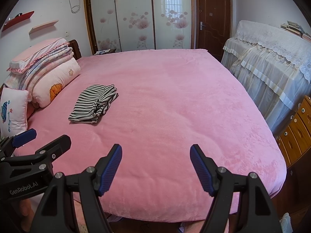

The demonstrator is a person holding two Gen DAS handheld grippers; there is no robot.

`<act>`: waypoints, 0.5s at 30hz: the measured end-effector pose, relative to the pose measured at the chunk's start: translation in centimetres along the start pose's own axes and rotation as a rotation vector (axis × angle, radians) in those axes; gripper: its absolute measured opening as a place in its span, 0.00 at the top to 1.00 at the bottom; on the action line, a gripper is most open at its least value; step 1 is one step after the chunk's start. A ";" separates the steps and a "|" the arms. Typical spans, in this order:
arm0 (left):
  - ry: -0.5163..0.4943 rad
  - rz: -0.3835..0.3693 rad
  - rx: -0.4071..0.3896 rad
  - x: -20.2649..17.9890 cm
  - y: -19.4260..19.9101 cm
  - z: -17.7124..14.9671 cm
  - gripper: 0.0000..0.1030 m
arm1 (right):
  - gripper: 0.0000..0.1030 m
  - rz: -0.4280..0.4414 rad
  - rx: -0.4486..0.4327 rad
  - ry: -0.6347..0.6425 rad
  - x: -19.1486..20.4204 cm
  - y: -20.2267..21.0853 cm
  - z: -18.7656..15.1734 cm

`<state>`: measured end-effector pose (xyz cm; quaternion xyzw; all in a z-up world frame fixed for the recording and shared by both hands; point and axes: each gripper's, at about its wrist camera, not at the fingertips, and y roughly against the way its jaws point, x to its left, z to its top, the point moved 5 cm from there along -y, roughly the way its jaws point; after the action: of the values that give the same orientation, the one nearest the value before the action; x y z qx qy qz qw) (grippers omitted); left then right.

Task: Fold small clothes

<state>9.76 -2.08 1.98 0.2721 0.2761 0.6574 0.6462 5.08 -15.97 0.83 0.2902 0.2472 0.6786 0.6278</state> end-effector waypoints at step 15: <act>-0.003 -0.005 0.005 -0.1 0.0 -0.1 0.00 | 0.29 -0.002 0.000 0.001 0.1 0.0 -0.1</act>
<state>9.71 -2.14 1.88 0.2742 0.2775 0.6545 0.6476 4.97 -15.89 0.77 0.2897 0.2477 0.6782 0.6283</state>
